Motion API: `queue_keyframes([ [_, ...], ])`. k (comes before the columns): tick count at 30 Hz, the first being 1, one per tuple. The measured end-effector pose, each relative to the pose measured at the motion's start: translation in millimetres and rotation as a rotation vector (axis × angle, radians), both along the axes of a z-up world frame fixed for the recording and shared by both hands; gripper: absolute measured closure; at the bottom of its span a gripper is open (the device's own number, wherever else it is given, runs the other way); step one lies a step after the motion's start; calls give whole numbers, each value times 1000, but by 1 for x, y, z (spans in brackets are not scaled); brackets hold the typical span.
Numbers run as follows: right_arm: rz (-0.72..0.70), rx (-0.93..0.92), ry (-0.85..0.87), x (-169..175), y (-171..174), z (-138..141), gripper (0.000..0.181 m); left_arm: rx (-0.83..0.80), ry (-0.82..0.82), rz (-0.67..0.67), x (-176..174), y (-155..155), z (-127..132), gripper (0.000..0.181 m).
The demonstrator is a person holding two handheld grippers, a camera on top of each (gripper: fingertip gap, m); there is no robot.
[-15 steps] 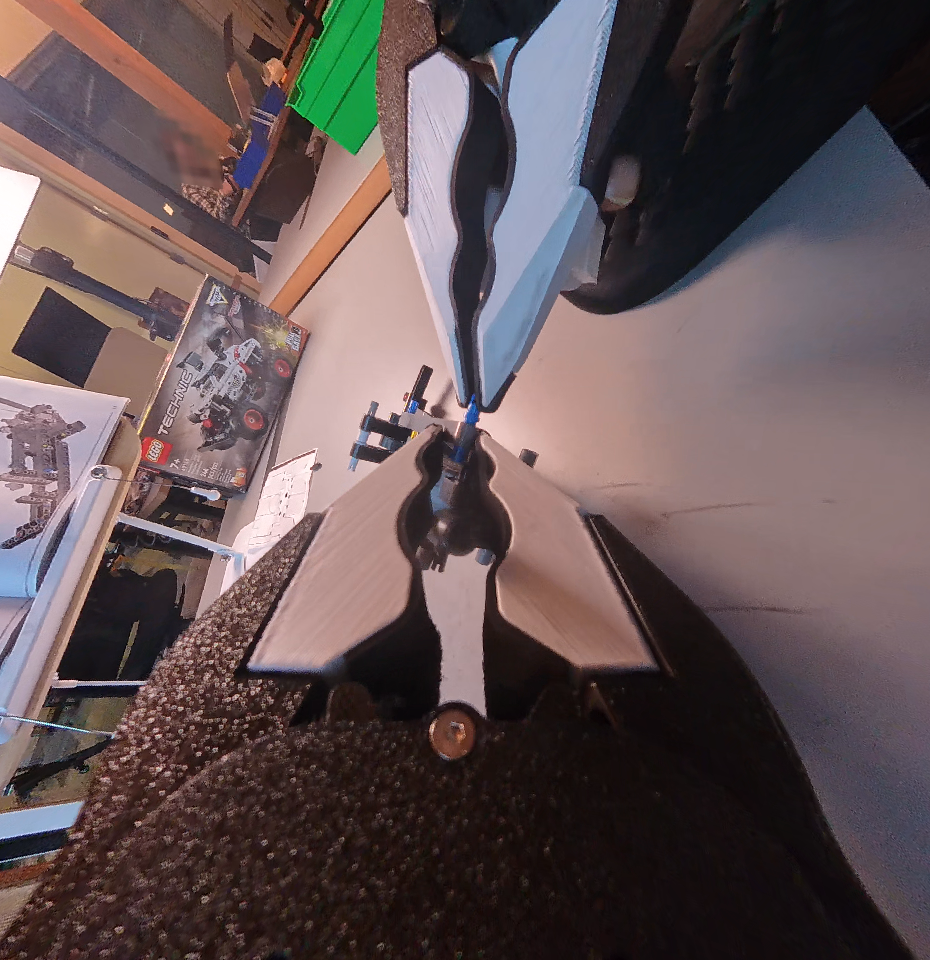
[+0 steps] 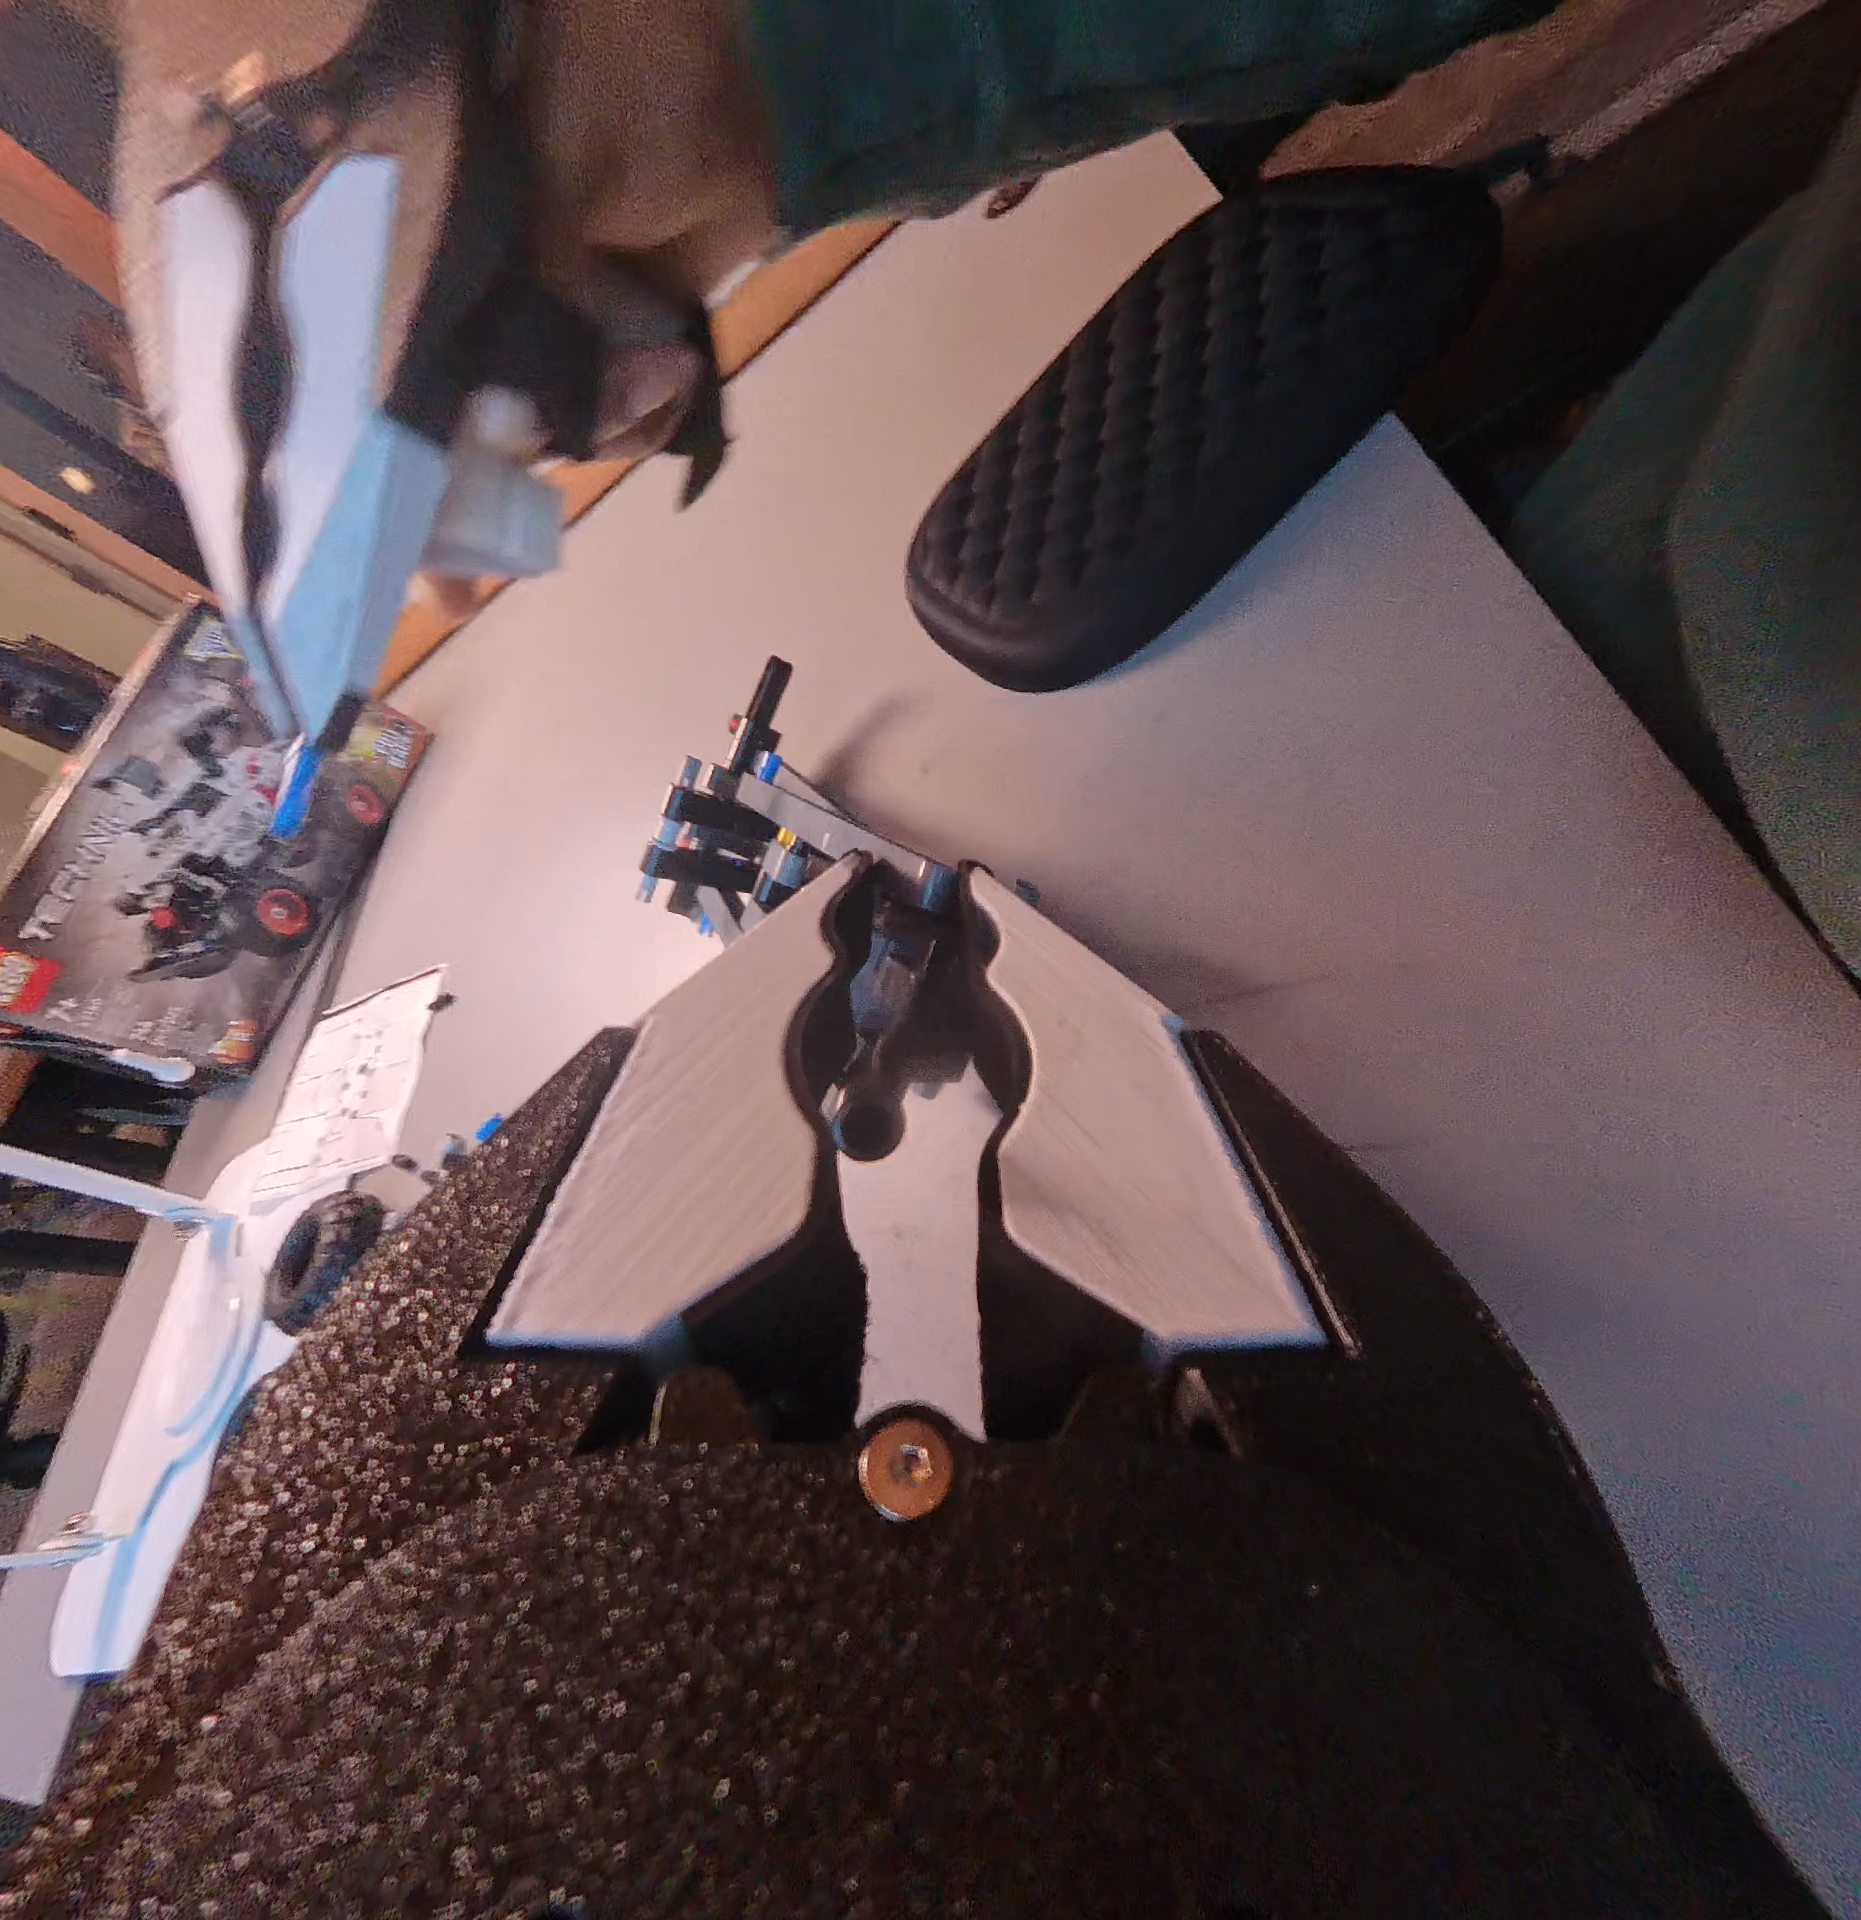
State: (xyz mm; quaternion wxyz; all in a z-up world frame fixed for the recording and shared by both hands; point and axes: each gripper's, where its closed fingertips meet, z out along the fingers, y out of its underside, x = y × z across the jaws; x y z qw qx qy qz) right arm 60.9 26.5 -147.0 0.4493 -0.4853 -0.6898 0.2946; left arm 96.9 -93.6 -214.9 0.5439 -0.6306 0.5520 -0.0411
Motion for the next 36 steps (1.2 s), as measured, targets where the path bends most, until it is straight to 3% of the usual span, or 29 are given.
queue_keyframes([
  [7,32,122,-248,-119,61,-86,178,-138,12,-25,-14,-7,-15,164],
  [9,21,142,-282,-137,71,-104,177,-130,36,4,-23,-4,-17,165],
  [12,25,98,-273,-148,72,-112,160,-156,-7,37,-33,0,-15,161],
  [16,17,49,-171,-137,73,-84,150,-216,-188,67,-41,8,-1,139],
  [20,87,-93,-74,-99,61,-44,150,-279,-467,48,-49,12,30,127],
  [25,327,-332,-187,-30,11,-31,113,-259,-781,97,-82,25,68,114],
  [28,424,-308,-240,-8,-22,-39,96,-242,-825,175,-101,35,69,109],
  [31,451,-206,-347,0,-45,-69,90,-245,-845,218,-110,40,67,106],
  [34,442,-76,-469,0,-54,-103,91,-254,-843,242,-113,42,63,106],
  [36,421,8,-514,-4,-51,-118,105,-258,-835,256,-114,44,60,106],
])
